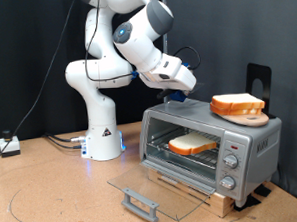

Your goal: Make a piece of toast with the oven

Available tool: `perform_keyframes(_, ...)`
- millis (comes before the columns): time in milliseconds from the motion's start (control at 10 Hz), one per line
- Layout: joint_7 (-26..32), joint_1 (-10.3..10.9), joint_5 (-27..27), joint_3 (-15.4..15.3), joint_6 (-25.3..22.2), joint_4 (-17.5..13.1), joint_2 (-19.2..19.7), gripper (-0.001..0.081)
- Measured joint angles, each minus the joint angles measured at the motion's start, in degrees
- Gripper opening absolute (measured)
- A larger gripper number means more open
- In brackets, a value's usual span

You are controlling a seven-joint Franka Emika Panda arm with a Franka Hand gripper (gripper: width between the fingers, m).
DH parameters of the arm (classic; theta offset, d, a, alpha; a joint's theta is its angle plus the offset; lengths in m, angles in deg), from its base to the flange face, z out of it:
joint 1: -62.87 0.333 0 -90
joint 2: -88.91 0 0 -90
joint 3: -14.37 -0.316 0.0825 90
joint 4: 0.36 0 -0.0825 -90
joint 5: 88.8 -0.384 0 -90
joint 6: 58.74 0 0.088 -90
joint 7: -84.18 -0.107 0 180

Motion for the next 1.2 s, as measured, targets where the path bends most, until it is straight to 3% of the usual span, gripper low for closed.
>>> perform_keyframes(200,0.1,0.0,-1.8,-0.3,0.1,0.0,0.0,0.0457)
perform_keyframes(300,0.1,0.0,-2.5,-0.3,0.1,-0.1,0.0,0.0552)
perform_keyframes(400,0.1,0.0,-2.7,-0.3,0.1,-0.2,0.0,0.0552)
perform_keyframes(500,0.1,0.0,-3.0,-0.2,-0.2,-0.4,0.0,0.0740)
perform_keyframes(600,0.2,0.0,-3.4,0.1,-1.0,-0.8,-0.1,0.0792)
perform_keyframes(1000,1.8,0.1,-4.4,6.0,-7.7,-2.3,-4.0,0.0808)
perform_keyframes(1200,2.4,-0.3,-4.3,6.1,-6.9,-1.9,-3.9,0.0808)
